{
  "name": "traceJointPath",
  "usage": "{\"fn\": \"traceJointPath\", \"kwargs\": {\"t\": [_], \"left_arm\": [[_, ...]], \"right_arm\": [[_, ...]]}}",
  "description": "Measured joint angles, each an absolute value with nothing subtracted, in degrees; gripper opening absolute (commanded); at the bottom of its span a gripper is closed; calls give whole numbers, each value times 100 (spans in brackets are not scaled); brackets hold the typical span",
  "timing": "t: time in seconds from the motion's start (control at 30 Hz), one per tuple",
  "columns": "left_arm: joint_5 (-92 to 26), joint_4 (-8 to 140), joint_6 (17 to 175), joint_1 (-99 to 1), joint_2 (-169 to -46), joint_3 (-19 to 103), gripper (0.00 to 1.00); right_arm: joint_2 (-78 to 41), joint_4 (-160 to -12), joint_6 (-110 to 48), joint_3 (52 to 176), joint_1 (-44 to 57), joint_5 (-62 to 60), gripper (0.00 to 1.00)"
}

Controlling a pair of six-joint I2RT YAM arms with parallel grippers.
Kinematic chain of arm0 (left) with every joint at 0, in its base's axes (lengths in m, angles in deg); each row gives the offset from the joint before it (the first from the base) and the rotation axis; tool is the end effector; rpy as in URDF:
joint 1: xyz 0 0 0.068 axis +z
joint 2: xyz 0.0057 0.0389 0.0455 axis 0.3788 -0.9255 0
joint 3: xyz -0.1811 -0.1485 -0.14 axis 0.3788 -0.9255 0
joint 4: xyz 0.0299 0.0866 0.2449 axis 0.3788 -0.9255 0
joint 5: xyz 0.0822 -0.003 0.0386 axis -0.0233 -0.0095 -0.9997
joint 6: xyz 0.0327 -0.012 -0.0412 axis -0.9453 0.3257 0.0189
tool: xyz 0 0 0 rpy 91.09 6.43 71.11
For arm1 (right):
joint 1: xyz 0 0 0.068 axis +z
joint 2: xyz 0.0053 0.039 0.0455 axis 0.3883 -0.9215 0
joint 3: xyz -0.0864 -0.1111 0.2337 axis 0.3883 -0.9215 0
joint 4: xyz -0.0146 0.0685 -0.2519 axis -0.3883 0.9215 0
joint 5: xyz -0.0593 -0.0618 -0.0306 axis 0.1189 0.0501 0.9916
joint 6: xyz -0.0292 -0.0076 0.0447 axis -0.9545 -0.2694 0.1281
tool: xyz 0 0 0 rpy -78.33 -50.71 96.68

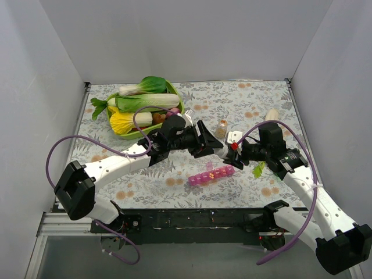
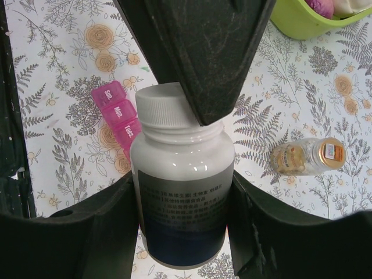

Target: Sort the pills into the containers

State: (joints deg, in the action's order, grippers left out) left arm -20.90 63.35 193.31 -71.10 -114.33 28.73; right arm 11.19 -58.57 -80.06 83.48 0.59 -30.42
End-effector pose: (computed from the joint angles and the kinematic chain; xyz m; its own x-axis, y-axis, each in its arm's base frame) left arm 0.2089 -0.2580 0.2905 -0.7816 -0.4545 0.4273 -0.5452 0.1649 -0.8219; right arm 0.1648 0.0949 0.2951 0.1415 -0.5207 -0.8420 -0.9219 0.2406 -0.3037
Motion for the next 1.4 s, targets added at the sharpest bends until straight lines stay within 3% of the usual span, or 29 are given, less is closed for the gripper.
{"fn": "traceJointPath", "kwargs": {"t": [0.33, 1.4], "left_arm": [[-2033, 6187, 19163, -7151, -11465, 3020, 27], [-1351, 5190, 18138, -7018, -11808, 3614, 21]], "right_arm": [[1119, -5855, -8003, 8346, 59, -3038, 1], [938, -5669, -8069, 8293, 206, -3115, 1]]}}
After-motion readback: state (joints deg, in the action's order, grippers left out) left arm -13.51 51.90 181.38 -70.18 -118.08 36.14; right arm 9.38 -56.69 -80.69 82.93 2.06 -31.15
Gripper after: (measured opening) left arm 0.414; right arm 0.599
